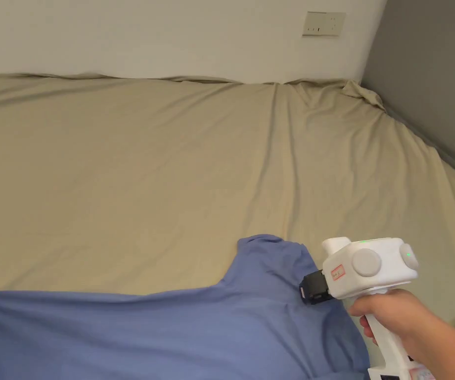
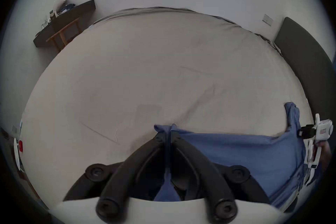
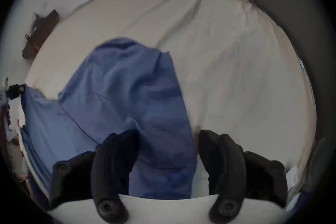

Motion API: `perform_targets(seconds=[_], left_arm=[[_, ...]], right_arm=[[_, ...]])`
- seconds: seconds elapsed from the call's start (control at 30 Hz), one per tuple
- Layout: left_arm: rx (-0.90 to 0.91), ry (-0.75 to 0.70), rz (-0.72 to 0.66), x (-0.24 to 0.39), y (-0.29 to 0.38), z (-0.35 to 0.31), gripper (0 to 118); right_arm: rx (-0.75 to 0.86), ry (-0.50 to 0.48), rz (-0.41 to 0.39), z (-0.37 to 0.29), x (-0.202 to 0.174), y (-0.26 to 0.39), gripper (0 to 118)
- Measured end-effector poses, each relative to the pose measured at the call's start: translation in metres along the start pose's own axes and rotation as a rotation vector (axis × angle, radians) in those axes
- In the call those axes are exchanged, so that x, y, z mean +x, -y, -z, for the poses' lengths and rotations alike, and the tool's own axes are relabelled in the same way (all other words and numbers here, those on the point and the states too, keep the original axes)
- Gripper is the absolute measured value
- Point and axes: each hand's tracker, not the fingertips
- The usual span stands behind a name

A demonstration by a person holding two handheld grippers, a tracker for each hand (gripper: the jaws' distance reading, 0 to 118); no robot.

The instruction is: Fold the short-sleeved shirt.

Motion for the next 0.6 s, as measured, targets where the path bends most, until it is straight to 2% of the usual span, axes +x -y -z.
perform_targets(seconds=[0.03,0.07,0.1,0.13,0.17,0.23,0.3,0.4,0.47,0.6], left_arm=[[-0.001,-0.001,-0.001,-0.001,0.0,0.0,0],[-0.001,-0.003,0.0,0.0,0.001,0.0,0],[-0.001,-0.004,0.003,-0.003,0.0,0.003,0],[-0.004,-0.003,0.007,-0.003,-0.001,0.003,0],[-0.007,-0.006,0.012,-0.002,-0.002,0.002,0],[0.002,-0.005,0.019,-0.001,-0.004,0.001,0],[0.014,0.0,0.029,0.0,-0.006,-0.005,0],[0.026,0.034,0.019,-0.007,-0.01,-0.017,0],[0.037,0.071,0.005,-0.014,-0.013,-0.033,0],[0.084,0.158,0.011,-0.035,0.006,-0.077,0]], right_arm=[[0.028,0.02,-0.015,-0.004,-0.005,0.0,74],[0.025,0.028,-0.039,-0.008,-0.006,-0.001,63],[0.041,0.033,-0.076,-0.013,-0.01,-0.002,38],[0.07,0.073,-0.117,-0.02,-0.014,-0.003,5],[0.092,0.078,-0.16,-0.026,-0.018,-0.003,5],[0.087,-0.026,-0.153,-0.037,-0.022,-0.004,5],[0.137,-0.003,-0.154,-0.053,-0.025,-0.006,5],[0.23,-0.084,-0.096,-0.087,-0.018,-0.007,5],[0.27,-0.102,-0.096,-0.117,-0.018,0.001,4],[0.307,-0.099,-0.253,-0.172,-0.036,0.051,4]])
